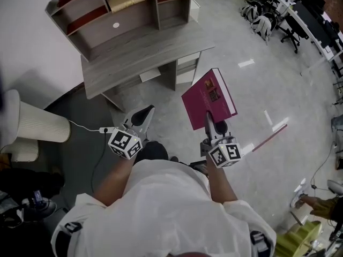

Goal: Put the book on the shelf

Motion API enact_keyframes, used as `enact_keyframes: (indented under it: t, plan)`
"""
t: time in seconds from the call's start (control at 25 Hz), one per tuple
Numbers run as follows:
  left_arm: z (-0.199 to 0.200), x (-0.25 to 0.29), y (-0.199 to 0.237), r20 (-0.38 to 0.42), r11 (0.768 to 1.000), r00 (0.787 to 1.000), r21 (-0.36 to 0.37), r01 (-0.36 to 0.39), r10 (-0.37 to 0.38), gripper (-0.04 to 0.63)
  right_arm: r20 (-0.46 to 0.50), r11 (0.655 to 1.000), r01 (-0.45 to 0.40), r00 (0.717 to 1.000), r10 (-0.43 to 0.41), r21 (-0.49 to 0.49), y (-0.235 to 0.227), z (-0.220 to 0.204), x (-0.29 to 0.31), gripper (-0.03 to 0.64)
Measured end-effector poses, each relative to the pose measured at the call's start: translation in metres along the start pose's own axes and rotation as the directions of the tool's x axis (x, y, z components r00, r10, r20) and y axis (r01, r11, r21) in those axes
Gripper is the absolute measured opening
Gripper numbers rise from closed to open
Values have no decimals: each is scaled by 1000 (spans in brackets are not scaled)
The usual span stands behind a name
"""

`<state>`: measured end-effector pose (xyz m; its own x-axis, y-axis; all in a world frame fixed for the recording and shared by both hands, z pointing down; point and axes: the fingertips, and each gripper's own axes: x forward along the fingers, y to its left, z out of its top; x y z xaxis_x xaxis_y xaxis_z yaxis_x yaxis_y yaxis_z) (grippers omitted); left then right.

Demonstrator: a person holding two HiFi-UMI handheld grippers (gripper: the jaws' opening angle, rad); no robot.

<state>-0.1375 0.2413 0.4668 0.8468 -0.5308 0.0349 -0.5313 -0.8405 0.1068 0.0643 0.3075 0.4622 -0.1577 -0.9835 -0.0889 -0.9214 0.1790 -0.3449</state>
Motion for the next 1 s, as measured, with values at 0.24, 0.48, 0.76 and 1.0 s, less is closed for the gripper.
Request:
enact_keyframes:
  t: [0.24, 0.48, 0.76, 1.0]
  plan:
    - [-4, 34, 35, 11, 999, 1000, -33, -11, 11, 18, -9, 997, 5, 1000, -4, 73, -30, -5, 41, 146]
    - [3, 94, 108, 31, 998, 1000, -59, 0, 2, 18, -7, 986, 1, 1000, 0, 169, -57, -5, 135, 146]
    - [22, 150, 187, 42, 996, 999, -87, -20, 24, 18, 9, 969, -8, 1000, 6, 247, -81, 12, 235, 144]
    - [40, 196, 247, 58, 996, 998, -91, -9, 15, 18, 26, 964, -10, 1000, 3, 266, -99, 26, 323, 144]
